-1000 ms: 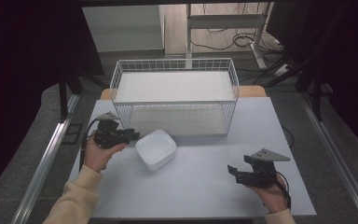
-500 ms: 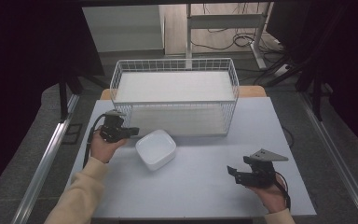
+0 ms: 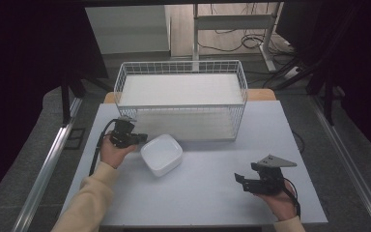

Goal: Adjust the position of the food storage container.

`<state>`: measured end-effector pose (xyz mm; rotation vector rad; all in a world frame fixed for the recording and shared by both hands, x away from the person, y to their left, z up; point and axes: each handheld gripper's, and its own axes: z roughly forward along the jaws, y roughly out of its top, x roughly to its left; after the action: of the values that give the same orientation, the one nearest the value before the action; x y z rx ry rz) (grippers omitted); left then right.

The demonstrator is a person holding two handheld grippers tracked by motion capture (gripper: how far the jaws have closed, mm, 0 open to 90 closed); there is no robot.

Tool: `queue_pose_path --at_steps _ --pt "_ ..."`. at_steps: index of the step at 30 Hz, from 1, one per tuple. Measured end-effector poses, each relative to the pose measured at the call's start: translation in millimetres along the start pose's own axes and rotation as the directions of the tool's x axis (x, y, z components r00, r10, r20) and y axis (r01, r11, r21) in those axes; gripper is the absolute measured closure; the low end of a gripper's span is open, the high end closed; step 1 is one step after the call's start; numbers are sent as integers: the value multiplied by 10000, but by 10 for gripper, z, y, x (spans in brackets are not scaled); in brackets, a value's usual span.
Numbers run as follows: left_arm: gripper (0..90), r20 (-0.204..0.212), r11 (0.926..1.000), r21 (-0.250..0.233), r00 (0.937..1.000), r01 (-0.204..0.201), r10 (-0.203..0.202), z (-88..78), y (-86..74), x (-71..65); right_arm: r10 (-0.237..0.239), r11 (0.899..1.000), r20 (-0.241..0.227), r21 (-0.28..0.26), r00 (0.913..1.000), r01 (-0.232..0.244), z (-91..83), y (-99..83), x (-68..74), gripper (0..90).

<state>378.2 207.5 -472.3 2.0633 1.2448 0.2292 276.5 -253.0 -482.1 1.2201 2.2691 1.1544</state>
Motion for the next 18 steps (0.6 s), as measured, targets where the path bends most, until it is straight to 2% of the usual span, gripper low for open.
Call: queue_pose_path --at_steps 5,11,13,18 --pt "897 138 9998 99 9998 174 -175 77 -3 -5 -10 10000 1 8 10000 10 4 -1 4 230" --pt "897 313 9996 191 9993 191 -197 121 11 38 -8 10000 -32 68 10000 8 11 -5 9 229" --pt "899 280 9993 240 9991 301 -308 150 8 44 -20 10000 -35 90 10000 20 13 -6 10 229" --pt "899 223 9990 359 9993 279 -287 179 -4 46 -30 9999 -8 100 10000 30 17 -9 6 228"
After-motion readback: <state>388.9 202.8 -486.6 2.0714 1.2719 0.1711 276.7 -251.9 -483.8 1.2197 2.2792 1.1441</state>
